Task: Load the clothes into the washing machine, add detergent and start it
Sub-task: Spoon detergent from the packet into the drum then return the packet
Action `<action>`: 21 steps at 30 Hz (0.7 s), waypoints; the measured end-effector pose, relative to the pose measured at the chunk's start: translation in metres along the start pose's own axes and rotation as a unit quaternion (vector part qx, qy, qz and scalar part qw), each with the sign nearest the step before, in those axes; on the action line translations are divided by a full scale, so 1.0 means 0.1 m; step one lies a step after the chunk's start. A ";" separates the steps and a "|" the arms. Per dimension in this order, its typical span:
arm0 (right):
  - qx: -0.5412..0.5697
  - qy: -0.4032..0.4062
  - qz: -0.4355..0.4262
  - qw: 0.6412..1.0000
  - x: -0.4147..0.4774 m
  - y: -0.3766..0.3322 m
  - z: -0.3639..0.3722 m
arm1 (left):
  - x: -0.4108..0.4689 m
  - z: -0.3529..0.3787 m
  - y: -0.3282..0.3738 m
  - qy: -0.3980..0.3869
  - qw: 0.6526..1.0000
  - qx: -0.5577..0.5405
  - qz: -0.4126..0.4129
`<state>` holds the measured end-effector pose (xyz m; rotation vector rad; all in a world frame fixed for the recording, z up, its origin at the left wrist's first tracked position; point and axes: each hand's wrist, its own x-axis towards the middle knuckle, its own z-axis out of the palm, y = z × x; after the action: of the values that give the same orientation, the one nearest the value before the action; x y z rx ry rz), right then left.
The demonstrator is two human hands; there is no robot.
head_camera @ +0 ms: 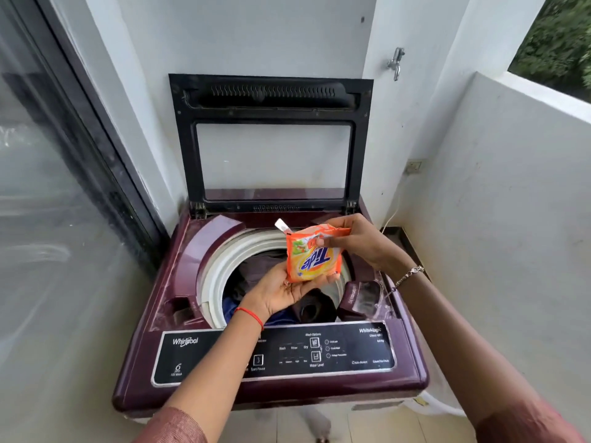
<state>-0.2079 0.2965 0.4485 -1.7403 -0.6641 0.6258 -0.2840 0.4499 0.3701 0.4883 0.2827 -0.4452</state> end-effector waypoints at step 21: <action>-0.157 0.035 -0.103 0.982 0.55 0.30 -0.41 | 1.14 -0.01 0.06 0.109 0.976 0.026 0.188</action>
<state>-0.1366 0.3015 0.4251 -1.9402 -0.9181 0.3258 -0.1822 0.4165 0.3304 0.6296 0.3815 -0.0283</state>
